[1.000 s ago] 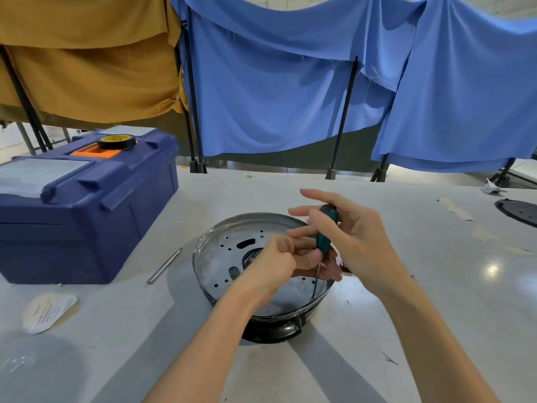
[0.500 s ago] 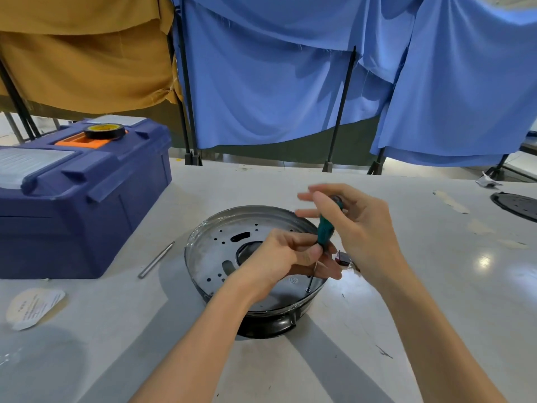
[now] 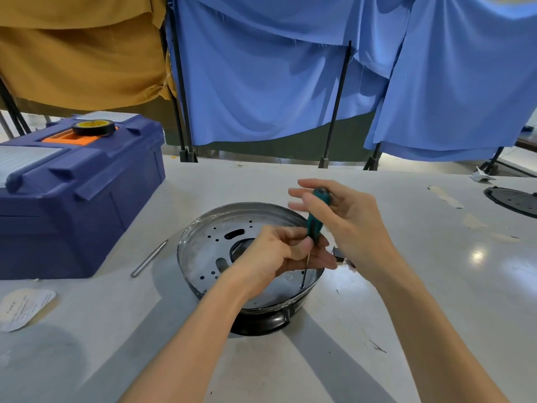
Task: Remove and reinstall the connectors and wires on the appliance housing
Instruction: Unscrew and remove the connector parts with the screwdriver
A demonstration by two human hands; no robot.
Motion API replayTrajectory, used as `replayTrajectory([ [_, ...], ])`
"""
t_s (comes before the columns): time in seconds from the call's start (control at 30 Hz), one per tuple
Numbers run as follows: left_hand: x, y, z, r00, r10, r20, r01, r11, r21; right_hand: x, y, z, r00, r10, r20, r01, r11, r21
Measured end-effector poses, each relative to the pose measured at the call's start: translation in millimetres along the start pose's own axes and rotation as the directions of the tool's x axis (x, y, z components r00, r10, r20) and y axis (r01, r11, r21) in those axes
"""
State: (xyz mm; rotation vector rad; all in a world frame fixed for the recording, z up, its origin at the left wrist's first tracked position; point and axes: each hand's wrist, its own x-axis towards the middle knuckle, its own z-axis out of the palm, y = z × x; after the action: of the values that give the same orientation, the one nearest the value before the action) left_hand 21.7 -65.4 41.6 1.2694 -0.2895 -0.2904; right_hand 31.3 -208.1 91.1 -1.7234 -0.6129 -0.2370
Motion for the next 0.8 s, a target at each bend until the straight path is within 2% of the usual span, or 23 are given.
replayTrajectory([
  [0.03, -0.9, 0.5, -0.3, 1.0, 0.007, -0.008, -0.007, 1.0, -0.002, 0.7, 0.7, -2.9, 0.999, -0.021, 0.045, 0.021, 1.0, 0.006],
  [0.1, -0.9, 1.2, 1.0, 0.997, 0.035, -0.063, -0.034, 0.999, 0.008, 1.0, 3.0, -1.3, 0.998, -0.068, -0.001, 0.068, 0.997, -0.035],
  [0.2, 0.3, 0.2, 4.4, 0.988, 0.072, -0.134, -0.066, 0.997, 0.051, 0.3, 7.8, 13.9, 0.967, -0.099, -0.233, 0.053, 0.979, -0.196],
  [0.3, 1.2, 1.4, 6.6, 0.991, 0.054, -0.123, -0.043, 0.995, 0.092, -4.5, 9.3, 34.2, 0.847, -0.21, -0.488, -0.025, 0.901, -0.432],
  [0.33, 1.5, 1.6, 6.1, 0.992, 0.04, -0.118, -0.029, 0.995, 0.09, -5.1, 8.5, 34.8, 0.829, -0.233, -0.509, -0.044, 0.879, -0.475],
  [0.37, 1.6, 1.8, 4.7, 0.993, 0.028, -0.112, -0.019, 0.996, 0.081, -4.3, 6.9, 30.3, 0.857, -0.208, -0.471, -0.044, 0.882, -0.469],
  [0.4, 1.4, 1.8, 3.0, 0.995, 0.021, -0.1, -0.014, 0.997, 0.073, -2.3, 4.4, 23.4, 0.91, -0.135, -0.393, -0.028, 0.924, -0.382],
  [0.47, 0.7, 1.1, 0.4, 0.998, 0.016, -0.062, -0.013, 0.999, 0.052, 0.5, -3.1, 8.4, 0.992, -0.014, -0.127, 0.004, 0.997, -0.079],
  [0.53, -0.6, 1.2, -0.6, 0.999, 0.015, -0.04, -0.013, 0.999, 0.035, 2.9, -5.5, -0.7, 0.998, -0.058, 0.01, 0.057, 0.998, 0.01],
  [0.57, -1.1, 1.6, -0.4, 0.999, 0.015, -0.036, -0.014, 0.999, 0.035, 3.2, -4.5, -1.2, 0.996, -0.085, 0.004, 0.085, 0.996, -0.019],
  [0.67, -0.6, 1.4, -0.8, 0.998, 0.019, -0.067, -0.016, 0.999, 0.037, 0.5, 2.1, 6.8, 0.969, -0.169, -0.183, 0.137, 0.975, -0.177],
  [0.8, 3.2, -1.2, 1.1, 0.991, 0.028, -0.134, -0.021, 0.998, 0.059, -7.4, 12.5, 18.2, 0.832, -0.325, -0.45, 0.157, 0.915, -0.371],
])
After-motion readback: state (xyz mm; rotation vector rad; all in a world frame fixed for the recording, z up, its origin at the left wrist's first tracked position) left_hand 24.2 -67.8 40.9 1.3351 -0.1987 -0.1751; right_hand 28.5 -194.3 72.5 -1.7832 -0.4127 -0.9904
